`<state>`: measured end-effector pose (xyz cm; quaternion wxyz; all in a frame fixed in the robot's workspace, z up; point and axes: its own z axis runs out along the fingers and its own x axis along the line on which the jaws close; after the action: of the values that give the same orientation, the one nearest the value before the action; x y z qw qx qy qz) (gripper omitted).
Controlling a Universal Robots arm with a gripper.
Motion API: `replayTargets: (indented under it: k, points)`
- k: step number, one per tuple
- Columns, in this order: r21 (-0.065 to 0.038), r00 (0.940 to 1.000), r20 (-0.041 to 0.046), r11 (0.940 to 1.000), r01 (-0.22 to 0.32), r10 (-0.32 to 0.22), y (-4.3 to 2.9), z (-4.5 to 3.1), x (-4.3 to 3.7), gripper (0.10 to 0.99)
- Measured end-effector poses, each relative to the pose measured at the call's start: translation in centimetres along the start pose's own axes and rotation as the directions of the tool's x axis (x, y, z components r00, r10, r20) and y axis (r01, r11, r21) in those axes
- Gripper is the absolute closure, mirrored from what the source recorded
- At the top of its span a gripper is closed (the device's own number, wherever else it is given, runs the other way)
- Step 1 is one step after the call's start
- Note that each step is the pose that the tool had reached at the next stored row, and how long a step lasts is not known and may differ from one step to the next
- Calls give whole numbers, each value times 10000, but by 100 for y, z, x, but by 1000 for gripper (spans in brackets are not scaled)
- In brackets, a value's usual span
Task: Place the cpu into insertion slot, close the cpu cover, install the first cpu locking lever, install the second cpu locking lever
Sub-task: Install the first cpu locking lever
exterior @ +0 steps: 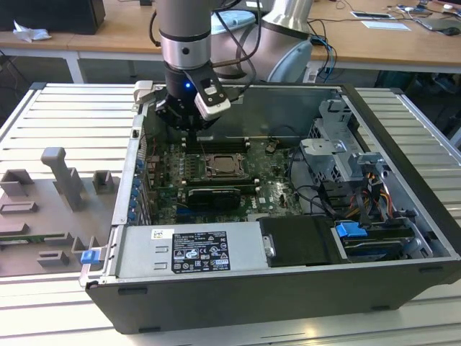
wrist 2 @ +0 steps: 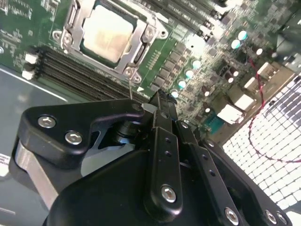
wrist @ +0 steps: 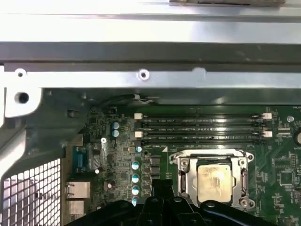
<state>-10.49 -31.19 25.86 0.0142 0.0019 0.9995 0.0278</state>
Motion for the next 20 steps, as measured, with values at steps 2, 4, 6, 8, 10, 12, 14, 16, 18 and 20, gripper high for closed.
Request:
replayTargets:
  k: [2,4,6,8,10,12,14,16,18,20]
  points:
    - [0,10000,-1,10000,23,-23,52,12,6,980]
    - [-1,10000,-1,10000,41,-41,99,26,16,980]
    - [-2,10000,-3,10000,60,-60,128,32,20,980]
    - [-2,10000,-4,10000,74,-74,151,36,17,980]
    - [-3,10000,-5,10000,89,-89,174,41,-16,980]
    - [-4,10000,-5,10000,99,-99,197,50,-116,980]
    - [-3,9999,-7,9999,101,-101,205,67,-334,980]
    - [-2,9999,-7,9999,102,-102,206,77,-438,980]
    - [-4,9999,-5,9999,103,-103,206,90,-525,980]
    - [-9,9999,-5,9999,103,-103,205,103,-575,980]
